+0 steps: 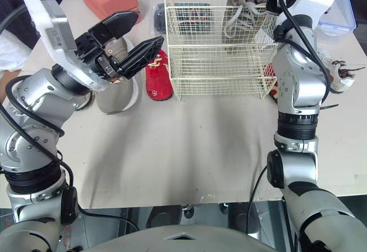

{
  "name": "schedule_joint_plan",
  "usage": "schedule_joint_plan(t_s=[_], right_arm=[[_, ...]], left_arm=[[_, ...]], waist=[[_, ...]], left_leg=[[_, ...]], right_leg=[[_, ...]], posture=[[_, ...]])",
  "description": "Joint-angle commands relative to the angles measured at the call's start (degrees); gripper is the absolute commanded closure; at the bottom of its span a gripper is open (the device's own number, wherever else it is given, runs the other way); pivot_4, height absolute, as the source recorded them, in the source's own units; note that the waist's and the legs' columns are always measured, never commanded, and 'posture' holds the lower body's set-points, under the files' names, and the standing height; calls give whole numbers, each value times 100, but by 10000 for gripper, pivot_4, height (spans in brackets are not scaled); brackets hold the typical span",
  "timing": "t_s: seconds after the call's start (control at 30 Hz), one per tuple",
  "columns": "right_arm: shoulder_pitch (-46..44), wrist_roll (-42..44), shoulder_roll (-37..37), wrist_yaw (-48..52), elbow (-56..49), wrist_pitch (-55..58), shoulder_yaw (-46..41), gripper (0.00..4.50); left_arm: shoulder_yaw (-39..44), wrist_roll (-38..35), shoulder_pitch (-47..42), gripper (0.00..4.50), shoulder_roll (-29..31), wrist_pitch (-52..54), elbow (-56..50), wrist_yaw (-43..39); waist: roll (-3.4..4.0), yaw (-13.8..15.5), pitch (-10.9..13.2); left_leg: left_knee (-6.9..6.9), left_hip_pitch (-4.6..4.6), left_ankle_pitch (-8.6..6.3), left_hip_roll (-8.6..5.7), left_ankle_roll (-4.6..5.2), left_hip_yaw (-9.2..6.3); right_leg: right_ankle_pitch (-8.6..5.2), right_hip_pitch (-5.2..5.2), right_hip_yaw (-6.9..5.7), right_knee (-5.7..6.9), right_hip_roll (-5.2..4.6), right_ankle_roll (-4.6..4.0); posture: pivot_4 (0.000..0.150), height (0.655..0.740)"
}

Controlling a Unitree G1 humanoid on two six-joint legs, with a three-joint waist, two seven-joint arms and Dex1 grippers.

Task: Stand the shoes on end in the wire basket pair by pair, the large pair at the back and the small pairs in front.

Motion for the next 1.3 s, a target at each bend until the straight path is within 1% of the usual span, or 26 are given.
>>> schedule_joint_plan(t_s=[0.03, 0.2, 0.3, 0.43, 0.6, 0.7, 0.77, 0.9, 0.97, 1.07, 1.17, 1.3], right_arm=[[55, -20, -110, 45, -527, 88, -201, 691], [327, 181, -88, 298, -1110, 320, -217, 691], [480, 463, -155, 694, -1643, 573, -100, 691], [1181, 961, -486, 1783, -2305, 792, 253, 691], [2052, 1970, -1140, 3294, -3014, 1051, 355, 691], [2427, 2487, -1561, 3983, -3366, 1256, 408, 691], [2604, 2598, -1764, 4260, -3513, 1272, 491, 691], [2693, 2491, -1794, 4288, -3533, 1132, 630, 691], [2692, 2453, -1768, 4270, -3516, 1092, 667, 691], [2719, 2429, -1758, 4288, -3506, 1045, 685, 691], [2756, 2462, -1728, 4317, -3533, 996, 710, 691], [2776, 2362, -1709, 4320, -3546, 921, 801, 691]], left_arm=[[98, 72, 32, 0, 67, -141, -72, -64], [217, 197, 125, 0, 165, -204, 6, -132], [377, 214, 211, 0, 188, -242, 85, -139], [622, 265, 288, 0, 296, -272, 331, -171], [928, 185, 239, 0, 620, 156, 889, -43], [1015, 261, 172, 0, 1007, 676, 1506, 24], [944, 447, 101, 0, 1286, 964, 1946, 74], [627, 969, -590, 0, 1692, 1243, 3163, 131], [396, 1184, -1089, 0, 1877, 1408, 3820, 3], [-152, 1732, -1833, 0, 2106, 1427, 4877, -264], [-709, 2222, -2576, 0, 2115, 1681, 5957, -542], [-1584, 3007, -3361, 0, 1941, 1584, 7158, -1078]], waist=[[0, 0, 0], [0, 3, 0], [0, -13, 0], [-1, -18, -1], [-2, -5, 0], [-3, -1, 0], [-4, -8, 0], [-11, -1, 3], [-19, 7, 4], [-26, 15, 1], [-28, 8, 1], [-35, 7, 4]], left_leg=[[0, 0, 0, 0, 0, -1], [0, 1, 0, 0, 0, -2], [0, 2, 0, 0, 0, 1], [-3, 7, 0, 3, 0, -1], [-2, 12, -2, 1, 2, 0], [-1, 15, -3, 1, 4, -2], [-2, 20, -11, 3, 19, -6], [-2, 25, -12, 5, 21, -5], [-1, 23, -11, 5, 18, -8], [-2, 16, -4, 1, 5, -10], [-1, 16, -2, -4, 3, 1], [0, 13, -2, -6, 3, -1]], right_leg=[[0, 0, -1, 1, 0, 0], [0, 0, -2, 1, 1, 0], [0, 0, 2, 1, 1, 0], [-1, 1, 3, 1, 6, 0], [-1, 9, 2, -1, 4, 1], [-2, 12, 1, -2, 5, 2], [-13, 15, -2, -2, 8, 19], [-14, 17, -3, 0, 12, 21], [-14, 17, -7, -1, 12, 21], [-13, 17, -19, -7, 11, 19], [-3, 16, -25, -8, 7, 3], [-3, 15, -30, -7, 5, 4]], posture=[[1500, 6860], [1500, 6860], [1500, 6860], [1500, 6860], [1500, 6860], [1500, 6860], [1500, 6860], [1500, 6860], [1500, 6860], [1500, 6860], [1500, 6860], [1500, 6860]])
